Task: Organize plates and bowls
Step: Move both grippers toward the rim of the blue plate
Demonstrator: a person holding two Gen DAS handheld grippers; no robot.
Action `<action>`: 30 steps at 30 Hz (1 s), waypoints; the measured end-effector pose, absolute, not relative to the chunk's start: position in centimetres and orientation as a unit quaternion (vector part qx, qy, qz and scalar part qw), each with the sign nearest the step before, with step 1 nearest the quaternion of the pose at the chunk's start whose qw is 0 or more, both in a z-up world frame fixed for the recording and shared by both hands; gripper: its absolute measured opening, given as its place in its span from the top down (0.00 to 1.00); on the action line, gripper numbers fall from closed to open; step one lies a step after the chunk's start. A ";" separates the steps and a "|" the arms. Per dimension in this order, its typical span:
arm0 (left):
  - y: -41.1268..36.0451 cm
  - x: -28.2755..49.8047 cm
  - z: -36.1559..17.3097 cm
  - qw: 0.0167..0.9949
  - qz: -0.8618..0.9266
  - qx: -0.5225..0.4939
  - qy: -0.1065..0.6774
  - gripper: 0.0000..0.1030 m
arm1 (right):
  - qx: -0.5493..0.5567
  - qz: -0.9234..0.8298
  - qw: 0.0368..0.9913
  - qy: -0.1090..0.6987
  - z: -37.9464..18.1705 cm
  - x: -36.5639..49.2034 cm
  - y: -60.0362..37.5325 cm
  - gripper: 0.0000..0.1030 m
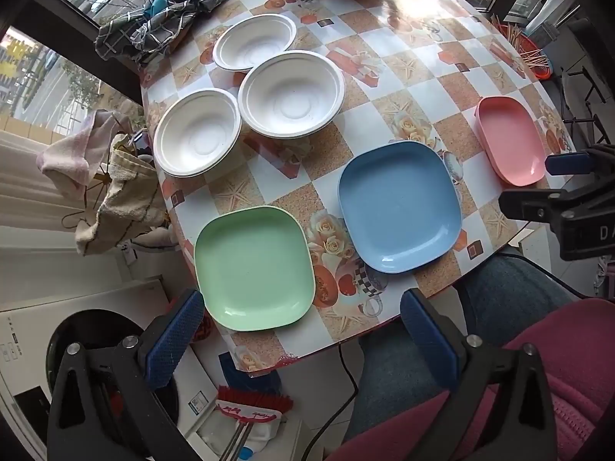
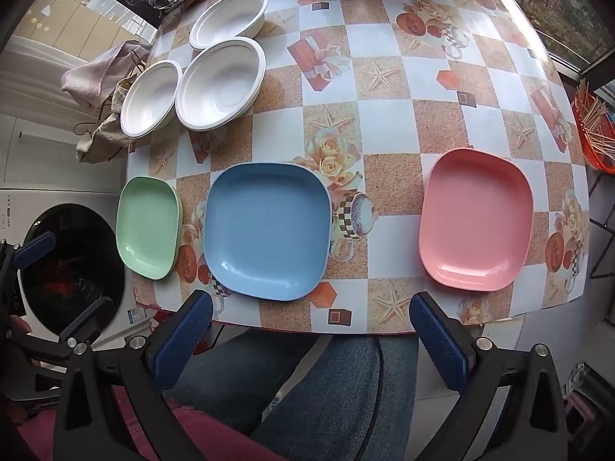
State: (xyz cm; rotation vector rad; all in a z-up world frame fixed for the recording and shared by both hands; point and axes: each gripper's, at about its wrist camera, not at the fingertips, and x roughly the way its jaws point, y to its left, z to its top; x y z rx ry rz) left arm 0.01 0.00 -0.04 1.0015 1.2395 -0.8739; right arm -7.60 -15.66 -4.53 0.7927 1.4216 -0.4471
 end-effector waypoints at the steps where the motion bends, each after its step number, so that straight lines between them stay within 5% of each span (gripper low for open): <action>1: 0.0 0.0 -0.1 0.614 -0.379 0.434 0.539 0.01 | 0.347 -0.200 0.666 0.629 -4.6 -7.6 -15.6 0.00; 30: 0.1 0.3 -1.1 0.644 -0.393 0.416 0.508 0.01 | 0.360 -0.191 0.653 0.639 -6.1 -7.7 -16.2 0.00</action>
